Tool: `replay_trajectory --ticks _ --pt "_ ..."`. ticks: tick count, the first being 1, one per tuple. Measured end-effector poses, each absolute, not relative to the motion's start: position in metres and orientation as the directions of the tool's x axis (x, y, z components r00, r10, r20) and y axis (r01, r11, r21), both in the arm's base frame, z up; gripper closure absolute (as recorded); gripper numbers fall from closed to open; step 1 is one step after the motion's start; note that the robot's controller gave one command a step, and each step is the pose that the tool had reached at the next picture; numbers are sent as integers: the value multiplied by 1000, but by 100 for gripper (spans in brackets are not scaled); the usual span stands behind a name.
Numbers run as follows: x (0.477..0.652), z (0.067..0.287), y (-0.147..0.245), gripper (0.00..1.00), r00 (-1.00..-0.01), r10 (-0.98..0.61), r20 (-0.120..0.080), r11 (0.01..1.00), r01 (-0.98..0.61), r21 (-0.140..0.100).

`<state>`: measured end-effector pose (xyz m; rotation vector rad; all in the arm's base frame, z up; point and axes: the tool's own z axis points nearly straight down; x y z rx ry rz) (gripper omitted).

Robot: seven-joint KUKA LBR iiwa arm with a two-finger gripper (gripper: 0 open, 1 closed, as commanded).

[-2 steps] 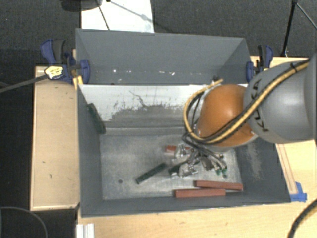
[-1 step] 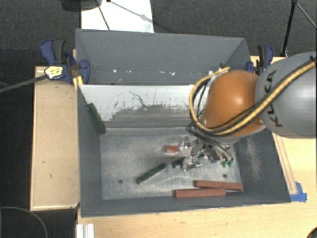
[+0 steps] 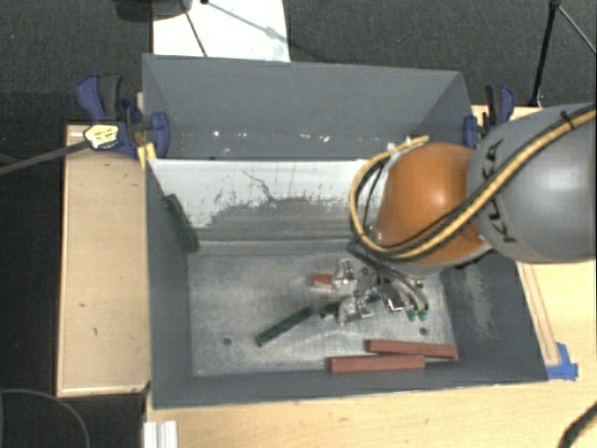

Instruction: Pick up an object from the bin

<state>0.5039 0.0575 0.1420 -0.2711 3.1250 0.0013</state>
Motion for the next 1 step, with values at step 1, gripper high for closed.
replay_trajectory --ticks 1 --pt "515 229 59 100 -984 -180 -2 984 -180 0"
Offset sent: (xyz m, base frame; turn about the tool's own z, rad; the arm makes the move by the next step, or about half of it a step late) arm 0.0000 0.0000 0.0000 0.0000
